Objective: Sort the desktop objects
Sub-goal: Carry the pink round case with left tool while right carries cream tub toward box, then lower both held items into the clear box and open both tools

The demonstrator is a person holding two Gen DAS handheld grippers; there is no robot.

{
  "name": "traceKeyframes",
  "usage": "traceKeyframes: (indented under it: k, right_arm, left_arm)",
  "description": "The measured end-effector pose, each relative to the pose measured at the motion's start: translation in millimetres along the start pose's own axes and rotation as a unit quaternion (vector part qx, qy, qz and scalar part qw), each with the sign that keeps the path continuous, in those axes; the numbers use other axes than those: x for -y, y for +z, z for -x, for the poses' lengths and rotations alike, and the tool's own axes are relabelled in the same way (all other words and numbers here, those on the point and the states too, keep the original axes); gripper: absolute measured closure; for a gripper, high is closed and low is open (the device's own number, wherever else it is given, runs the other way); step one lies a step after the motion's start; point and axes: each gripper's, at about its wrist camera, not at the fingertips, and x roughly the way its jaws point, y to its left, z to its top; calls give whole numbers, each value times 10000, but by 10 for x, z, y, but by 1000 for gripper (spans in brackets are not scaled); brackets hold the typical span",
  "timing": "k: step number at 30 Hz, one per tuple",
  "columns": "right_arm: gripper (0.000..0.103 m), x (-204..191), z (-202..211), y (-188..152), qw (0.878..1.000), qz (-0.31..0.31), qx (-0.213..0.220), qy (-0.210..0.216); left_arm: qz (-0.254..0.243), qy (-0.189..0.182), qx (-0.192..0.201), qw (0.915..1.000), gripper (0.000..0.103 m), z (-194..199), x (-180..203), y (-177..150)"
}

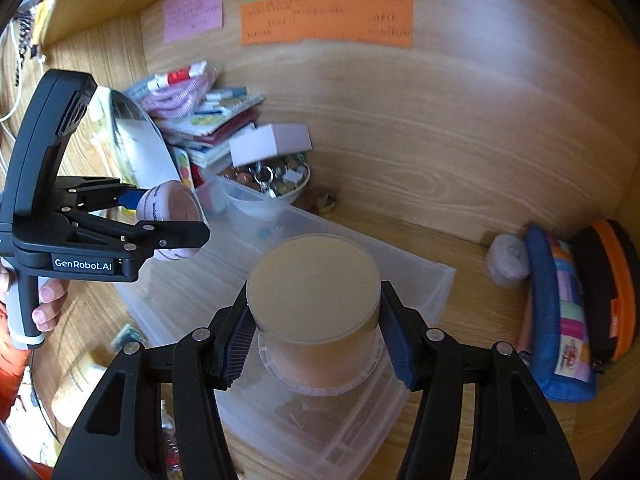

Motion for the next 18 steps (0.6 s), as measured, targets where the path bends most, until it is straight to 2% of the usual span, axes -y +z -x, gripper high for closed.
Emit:
traceKeyframes:
  k: [3, 6, 18]
  right_arm:
    - [49, 31, -114, 3, 9999, -19, -140, 39]
    - [49, 33, -195, 15, 9997, 1, -208, 94]
    - [49, -67, -478, 35, 9967, 414, -688, 91]
  left_arm:
    - [-30, 141, -106, 9998, 39, -173, -20, 43]
    - [-33, 130, -217, 9997, 39, -289, -33, 56]
    - [-279, 315, -453, 9981, 39, -462, 94, 78]
